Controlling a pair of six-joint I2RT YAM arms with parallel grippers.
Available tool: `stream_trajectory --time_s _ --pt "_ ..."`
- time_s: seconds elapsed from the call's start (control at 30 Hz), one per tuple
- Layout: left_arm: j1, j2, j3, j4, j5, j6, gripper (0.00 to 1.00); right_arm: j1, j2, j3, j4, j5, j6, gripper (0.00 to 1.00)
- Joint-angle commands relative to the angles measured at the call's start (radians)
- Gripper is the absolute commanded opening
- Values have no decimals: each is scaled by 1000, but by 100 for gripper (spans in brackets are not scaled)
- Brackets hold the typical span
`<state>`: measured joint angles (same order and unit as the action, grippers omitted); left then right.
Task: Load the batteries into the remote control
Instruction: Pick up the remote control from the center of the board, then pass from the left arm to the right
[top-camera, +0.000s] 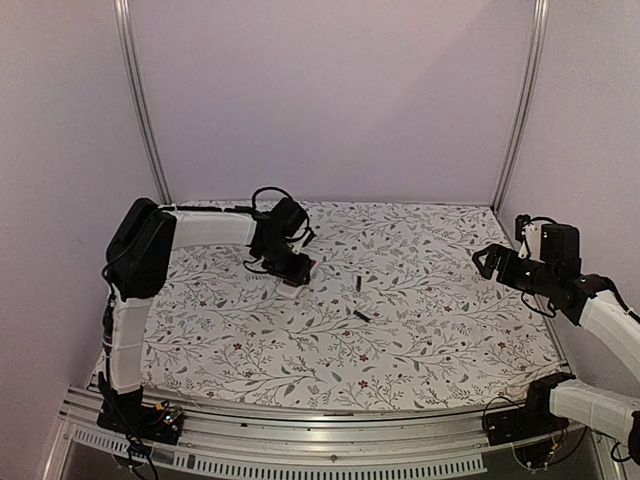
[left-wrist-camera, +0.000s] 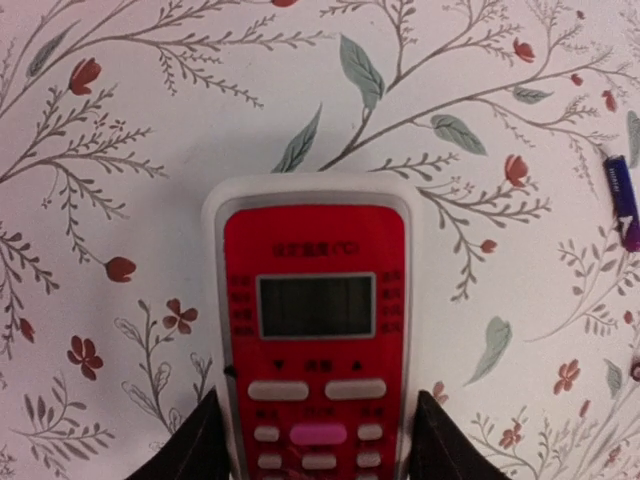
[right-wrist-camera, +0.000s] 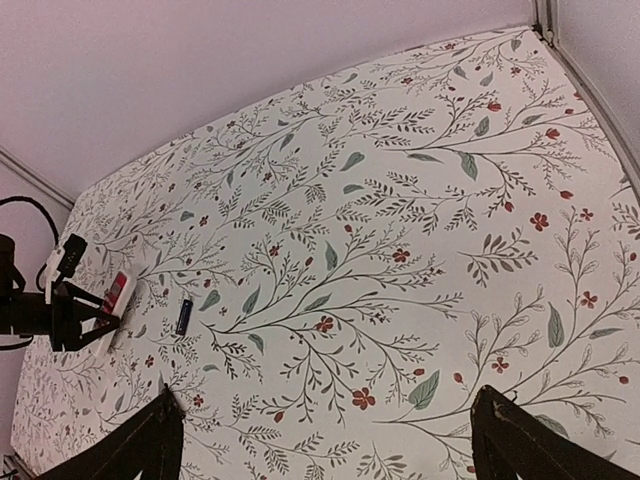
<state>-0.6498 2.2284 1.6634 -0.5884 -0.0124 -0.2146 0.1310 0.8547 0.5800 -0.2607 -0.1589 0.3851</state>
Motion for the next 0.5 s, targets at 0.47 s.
stream_trajectory --time_s 0.47 --pt "-266 -808 -294 783 59 -116 18 565 8 326 540 -170 -362 97"
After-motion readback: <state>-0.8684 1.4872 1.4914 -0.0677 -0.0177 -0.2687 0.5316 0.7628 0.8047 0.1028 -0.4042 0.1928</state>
